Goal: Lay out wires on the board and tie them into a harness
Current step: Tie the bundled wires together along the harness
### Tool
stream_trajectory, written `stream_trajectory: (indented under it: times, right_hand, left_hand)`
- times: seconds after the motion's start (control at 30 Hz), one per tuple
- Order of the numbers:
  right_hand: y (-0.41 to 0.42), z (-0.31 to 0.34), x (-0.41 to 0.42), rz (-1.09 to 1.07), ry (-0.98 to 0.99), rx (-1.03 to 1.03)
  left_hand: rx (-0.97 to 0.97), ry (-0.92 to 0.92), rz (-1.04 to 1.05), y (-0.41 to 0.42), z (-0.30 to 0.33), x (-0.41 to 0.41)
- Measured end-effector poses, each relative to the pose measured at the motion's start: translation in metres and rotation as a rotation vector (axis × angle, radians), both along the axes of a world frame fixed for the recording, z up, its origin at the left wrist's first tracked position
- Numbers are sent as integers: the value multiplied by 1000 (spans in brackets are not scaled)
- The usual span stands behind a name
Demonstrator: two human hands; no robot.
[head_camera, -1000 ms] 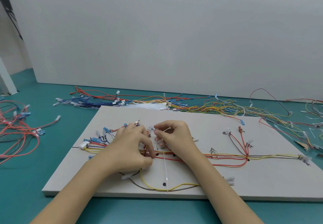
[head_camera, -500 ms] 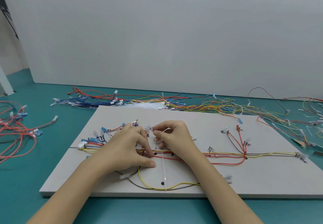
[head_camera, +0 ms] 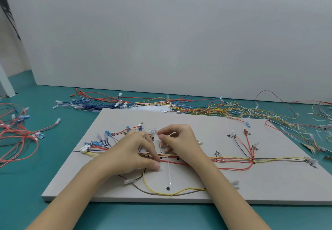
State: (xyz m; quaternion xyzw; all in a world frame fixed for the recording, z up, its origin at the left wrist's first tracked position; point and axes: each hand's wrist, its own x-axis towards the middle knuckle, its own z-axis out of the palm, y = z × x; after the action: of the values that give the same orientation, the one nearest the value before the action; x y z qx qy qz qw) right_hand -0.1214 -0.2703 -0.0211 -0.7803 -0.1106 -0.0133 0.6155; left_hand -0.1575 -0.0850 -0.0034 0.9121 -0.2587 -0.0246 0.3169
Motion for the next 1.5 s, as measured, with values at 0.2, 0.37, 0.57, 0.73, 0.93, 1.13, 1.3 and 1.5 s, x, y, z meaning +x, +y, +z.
stream_trajectory:
  times: [0.2, 0.37, 0.57, 0.73, 0.93, 1.13, 1.3, 1.5]
  right_hand:
    - [-2, 6, -4, 37, 42, 95]
    - [-8, 8, -8, 106, 136, 148]
    - [-11, 13, -10, 151, 112, 79]
    - [-10, 15, -12, 164, 117, 79]
    - [-9, 14, -12, 138, 131, 73]
    - [-10, 13, -11, 131, 120, 43]
    - [-11, 13, -11, 120, 116, 46]
    - [-15, 15, -12, 143, 161, 66]
  left_hand:
    - [-87, 4, 54, -5, -4, 0]
    - [-63, -307, 263, -16, -7, -3]
    - [147, -714, 257, -27, 1, -15]
    - [20, -504, 184, -28, -5, -12]
    - [-307, -196, 149, -31, -11, -9]
    - [-738, 262, 184, -36, -12, -12]
    - [-805, 378, 194, -36, -6, -10]
    - [-756, 475, 137, -29, -2, -9]
